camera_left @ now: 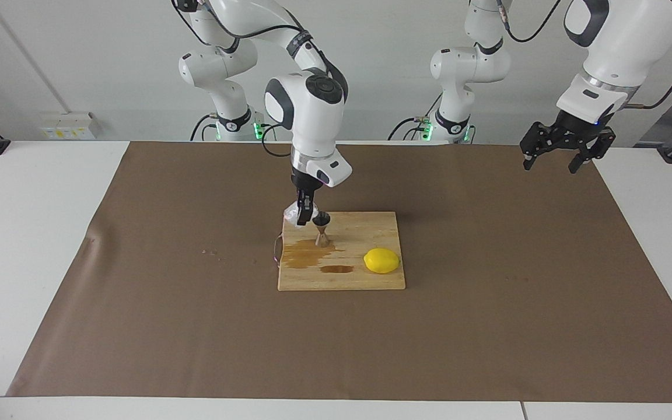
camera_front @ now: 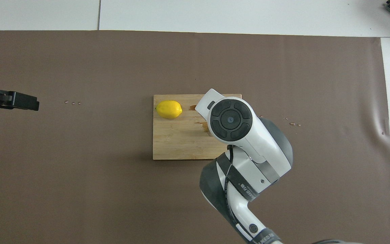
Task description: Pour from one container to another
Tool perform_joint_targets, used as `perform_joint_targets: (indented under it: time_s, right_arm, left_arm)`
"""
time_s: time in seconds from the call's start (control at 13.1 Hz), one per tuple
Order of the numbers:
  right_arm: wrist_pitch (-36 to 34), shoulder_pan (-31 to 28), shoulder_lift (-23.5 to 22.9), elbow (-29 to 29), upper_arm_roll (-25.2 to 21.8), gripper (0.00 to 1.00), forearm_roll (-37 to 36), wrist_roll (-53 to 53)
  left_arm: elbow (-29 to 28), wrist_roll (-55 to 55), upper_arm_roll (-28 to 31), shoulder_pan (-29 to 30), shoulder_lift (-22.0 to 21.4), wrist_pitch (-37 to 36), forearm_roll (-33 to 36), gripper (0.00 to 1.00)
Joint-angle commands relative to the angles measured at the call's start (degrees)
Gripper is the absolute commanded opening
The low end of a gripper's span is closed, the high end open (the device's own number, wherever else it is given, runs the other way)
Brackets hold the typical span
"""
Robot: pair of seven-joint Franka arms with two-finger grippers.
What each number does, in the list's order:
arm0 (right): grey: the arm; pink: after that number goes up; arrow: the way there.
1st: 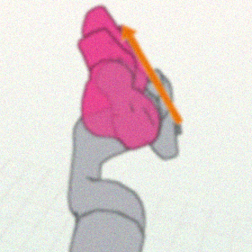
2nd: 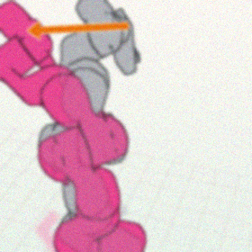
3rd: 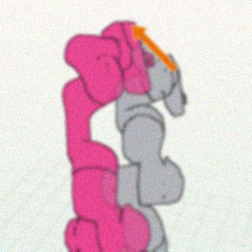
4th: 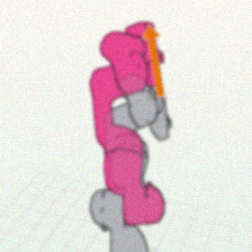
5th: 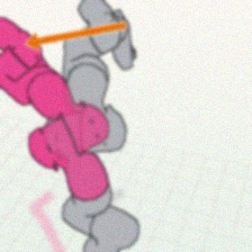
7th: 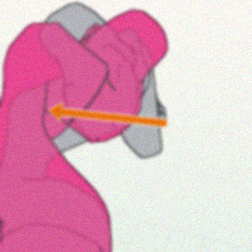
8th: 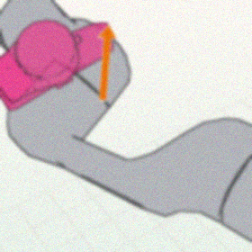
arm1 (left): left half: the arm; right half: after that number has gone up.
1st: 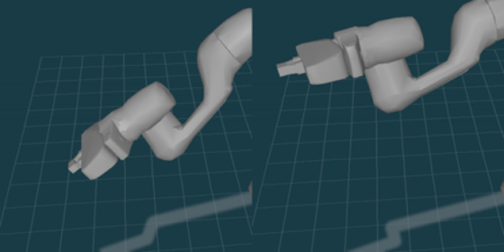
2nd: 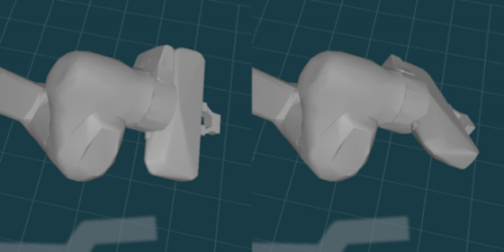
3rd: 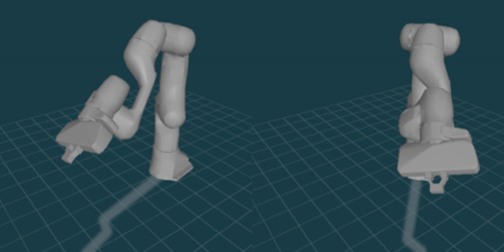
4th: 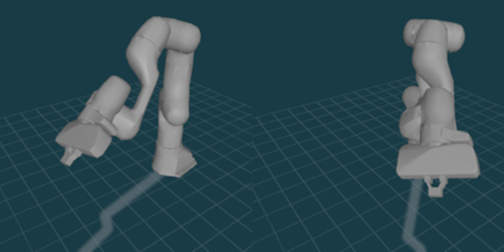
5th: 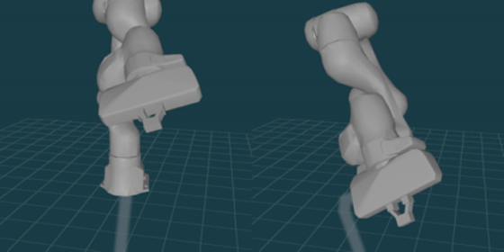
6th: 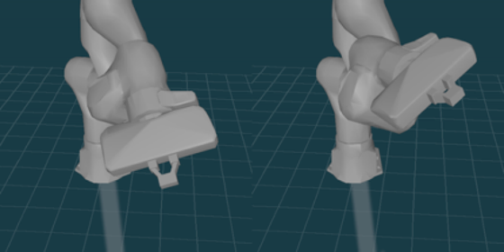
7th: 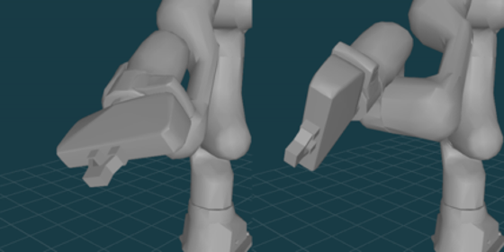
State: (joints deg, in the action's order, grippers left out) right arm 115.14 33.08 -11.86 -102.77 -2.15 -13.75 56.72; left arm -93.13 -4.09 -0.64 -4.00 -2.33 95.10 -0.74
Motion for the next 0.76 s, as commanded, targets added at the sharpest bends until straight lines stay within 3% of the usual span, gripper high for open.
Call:
perform_joint_targets:
  time_s: [0.0,0.69]
  right_arm:
    - [1.14,-0.3,0.43,-0.85,0.48,0.4,-1.72,-1.43]
    - [1.93,-1.0,0.26,-0.59,0.57,0.4,-0.14,-1.35]
  left_arm:
    - [-1.53,-0.66,0.11,0.31,-1.54,-0.18,-0.58,1.0]
    - [-1.53,-0.66,0.11,0.31,-1.54,-0.18,-0.58,1.0]
